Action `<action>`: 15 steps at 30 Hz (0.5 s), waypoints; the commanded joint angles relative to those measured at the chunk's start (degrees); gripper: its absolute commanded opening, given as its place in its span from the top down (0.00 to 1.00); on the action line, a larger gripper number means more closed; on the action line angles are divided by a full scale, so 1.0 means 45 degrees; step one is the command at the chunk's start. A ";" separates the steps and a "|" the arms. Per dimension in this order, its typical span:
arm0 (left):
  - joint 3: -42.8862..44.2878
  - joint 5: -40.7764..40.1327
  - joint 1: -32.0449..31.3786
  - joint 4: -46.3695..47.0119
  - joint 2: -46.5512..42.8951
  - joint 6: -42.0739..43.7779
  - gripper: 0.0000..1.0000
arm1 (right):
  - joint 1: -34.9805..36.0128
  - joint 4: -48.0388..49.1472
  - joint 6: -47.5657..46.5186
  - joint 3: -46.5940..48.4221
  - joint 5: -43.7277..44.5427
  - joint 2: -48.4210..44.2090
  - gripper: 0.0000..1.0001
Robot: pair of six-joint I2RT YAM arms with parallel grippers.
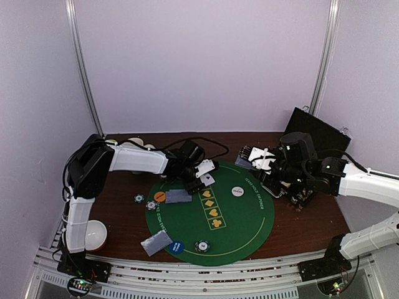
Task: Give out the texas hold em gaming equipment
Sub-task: Flop the poker card into the community card area.
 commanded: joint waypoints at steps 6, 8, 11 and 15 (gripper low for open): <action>-0.0717 -0.1589 0.0367 0.0409 -0.0207 0.1644 0.14 | -0.0054 -0.0059 0.0107 0.0293 0.0265 -0.0213 0.53; -0.0749 -0.1763 0.0357 0.0592 -0.0196 0.1588 0.14 | -0.0068 -0.0069 0.0112 0.0302 0.0265 -0.0213 0.53; -0.0700 -0.2049 0.0362 0.0670 -0.0145 0.1558 0.14 | -0.0061 -0.0121 0.0112 0.0312 0.0236 -0.0230 0.53; -0.0675 -0.2136 0.0365 0.0770 -0.0168 0.1400 0.14 | -0.0070 -0.0184 0.0112 0.0343 0.0208 -0.0233 0.53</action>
